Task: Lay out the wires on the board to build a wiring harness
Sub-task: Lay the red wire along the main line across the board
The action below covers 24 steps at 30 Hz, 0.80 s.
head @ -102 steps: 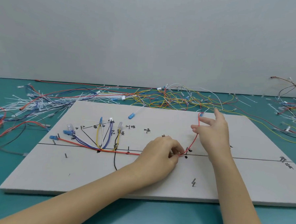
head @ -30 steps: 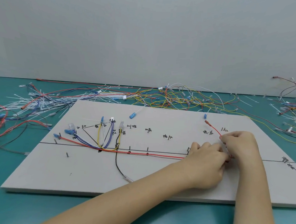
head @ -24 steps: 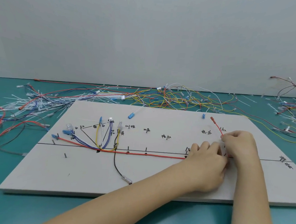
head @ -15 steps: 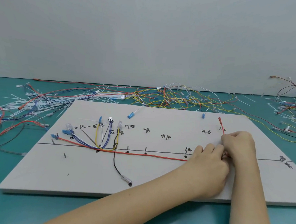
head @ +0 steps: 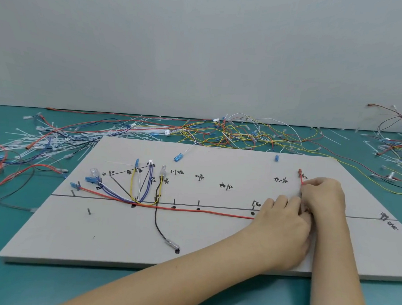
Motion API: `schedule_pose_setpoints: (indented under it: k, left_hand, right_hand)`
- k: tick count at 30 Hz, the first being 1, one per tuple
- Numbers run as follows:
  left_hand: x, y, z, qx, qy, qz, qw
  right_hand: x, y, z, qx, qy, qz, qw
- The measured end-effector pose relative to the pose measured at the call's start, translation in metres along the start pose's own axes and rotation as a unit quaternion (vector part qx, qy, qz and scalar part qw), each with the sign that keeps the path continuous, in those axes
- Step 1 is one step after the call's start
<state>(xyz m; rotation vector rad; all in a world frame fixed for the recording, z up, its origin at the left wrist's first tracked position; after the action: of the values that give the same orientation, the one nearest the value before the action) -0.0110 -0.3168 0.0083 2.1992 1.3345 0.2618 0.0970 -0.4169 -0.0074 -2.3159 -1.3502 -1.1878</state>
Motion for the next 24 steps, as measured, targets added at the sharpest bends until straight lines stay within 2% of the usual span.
schedule_pose_setpoints:
  k: [4, 13, 21, 24]
  left_hand:
    - [0.007, 0.008, -0.010, 0.014, -0.035, 0.001, 0.999]
    - [0.054, 0.017, -0.025, 0.022, -0.052, -0.073, 0.996]
    - [0.124, -0.009, -0.045, 0.032, -0.059, -0.143, 0.988]
    - [0.163, -0.025, -0.058, 0.020, -0.082, -0.194, 0.977]
  right_hand:
    - [-0.003, 0.001, -0.001, -0.002, 0.013, 0.002, 1.000]
    - [-0.007, 0.001, -0.003, -0.013, 0.008, 0.033, 0.999]
    - [0.016, -0.008, -0.018, -0.078, 0.083, -0.024, 0.993]
    - [0.035, -0.025, -0.012, -0.066, 0.114, -0.068, 0.989]
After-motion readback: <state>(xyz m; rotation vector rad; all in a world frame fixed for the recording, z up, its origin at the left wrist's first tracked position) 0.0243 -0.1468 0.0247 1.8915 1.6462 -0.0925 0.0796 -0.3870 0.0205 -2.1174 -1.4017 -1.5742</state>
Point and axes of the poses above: each hand's wrist, its own y-axis towards the middle knuckle, its own z-axis out of the palm, x = y × z, the point moved 8 cm from there along y, towards the middle knuckle, and after that the axes turned 15 degrees about -x, right-handed, at the moved point
